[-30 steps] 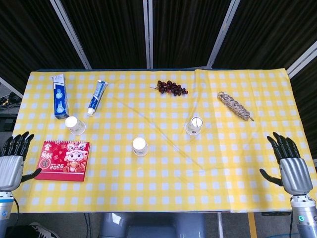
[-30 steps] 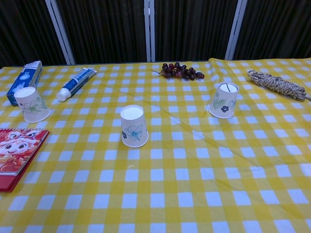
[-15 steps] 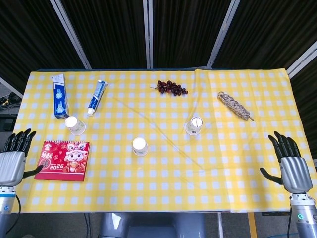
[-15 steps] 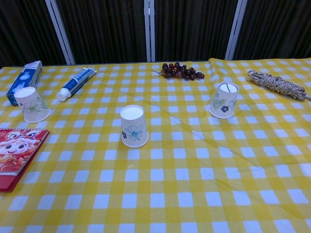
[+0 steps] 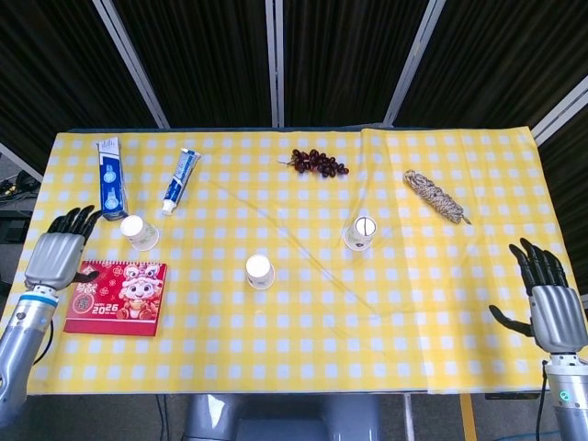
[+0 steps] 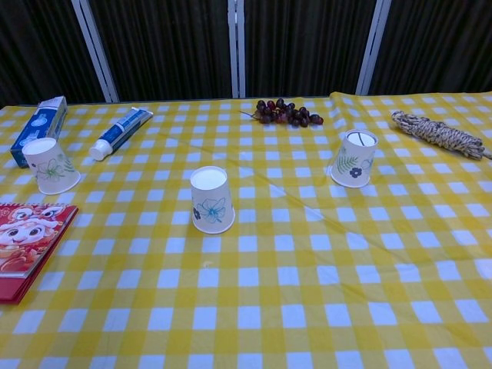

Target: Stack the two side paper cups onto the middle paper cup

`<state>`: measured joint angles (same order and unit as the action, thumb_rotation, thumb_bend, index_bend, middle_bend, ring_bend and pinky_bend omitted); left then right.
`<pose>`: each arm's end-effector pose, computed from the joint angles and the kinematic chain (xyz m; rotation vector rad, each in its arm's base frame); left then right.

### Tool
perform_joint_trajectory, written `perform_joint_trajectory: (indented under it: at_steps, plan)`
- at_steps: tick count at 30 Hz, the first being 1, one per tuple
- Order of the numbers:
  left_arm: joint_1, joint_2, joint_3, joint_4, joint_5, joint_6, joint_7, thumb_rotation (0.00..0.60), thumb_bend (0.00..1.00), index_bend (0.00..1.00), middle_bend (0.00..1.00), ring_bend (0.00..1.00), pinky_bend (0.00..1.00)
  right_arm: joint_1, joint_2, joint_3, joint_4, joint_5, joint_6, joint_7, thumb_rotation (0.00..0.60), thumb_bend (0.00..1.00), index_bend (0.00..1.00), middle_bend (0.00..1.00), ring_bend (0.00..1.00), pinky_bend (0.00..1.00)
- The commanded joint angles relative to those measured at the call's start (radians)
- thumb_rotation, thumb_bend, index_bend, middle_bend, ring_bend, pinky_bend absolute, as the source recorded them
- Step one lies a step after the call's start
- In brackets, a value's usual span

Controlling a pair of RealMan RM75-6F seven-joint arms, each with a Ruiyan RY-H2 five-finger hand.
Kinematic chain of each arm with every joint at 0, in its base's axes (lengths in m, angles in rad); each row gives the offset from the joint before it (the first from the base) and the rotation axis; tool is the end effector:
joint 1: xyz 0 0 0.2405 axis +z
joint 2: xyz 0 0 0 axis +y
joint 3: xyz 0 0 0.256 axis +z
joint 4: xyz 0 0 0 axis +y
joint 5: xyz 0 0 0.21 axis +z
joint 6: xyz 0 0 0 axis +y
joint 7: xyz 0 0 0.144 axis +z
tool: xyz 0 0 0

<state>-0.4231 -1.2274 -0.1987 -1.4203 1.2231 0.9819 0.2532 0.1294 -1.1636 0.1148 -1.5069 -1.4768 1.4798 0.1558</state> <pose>-0.3013 0.3175 0.1168 -1.5997 -0.8556 -0.6154 -0.3168 -0.2099 0.1656 1.3114 -0.9149 1.0462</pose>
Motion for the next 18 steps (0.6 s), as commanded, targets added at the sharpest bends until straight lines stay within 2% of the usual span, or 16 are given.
perform_joint_trajectory:
  at_steps: [1,7,12,18]
  plan:
    - [-0.086,-0.020,-0.026,0.067,-0.076,-0.103,0.018,0.600,0.04,0.10,0.00,0.01,0.15,0.002,0.001,0.003,0.005,0.006,-0.006,0.008,0.600,0.08,0.03,0.00,0.00,0.00]
    - [-0.163,-0.066,-0.037,0.143,-0.127,-0.180,0.029,0.600,0.09,0.13,0.00,0.04,0.17,0.007,-0.003,0.007,0.020,0.025,-0.028,0.013,0.600,0.08,0.03,0.00,0.00,0.00]
    - [-0.213,-0.107,-0.022,0.197,-0.170,-0.237,0.055,0.600,0.09,0.18,0.01,0.08,0.21,0.010,-0.006,0.011,0.029,0.038,-0.040,0.016,0.600,0.08,0.04,0.00,0.00,0.00]
    - [-0.242,-0.157,-0.006,0.262,-0.208,-0.258,0.065,0.600,0.09,0.24,0.04,0.11,0.25,0.010,-0.007,0.014,0.035,0.044,-0.043,0.020,0.600,0.08,0.04,0.00,0.00,0.00]
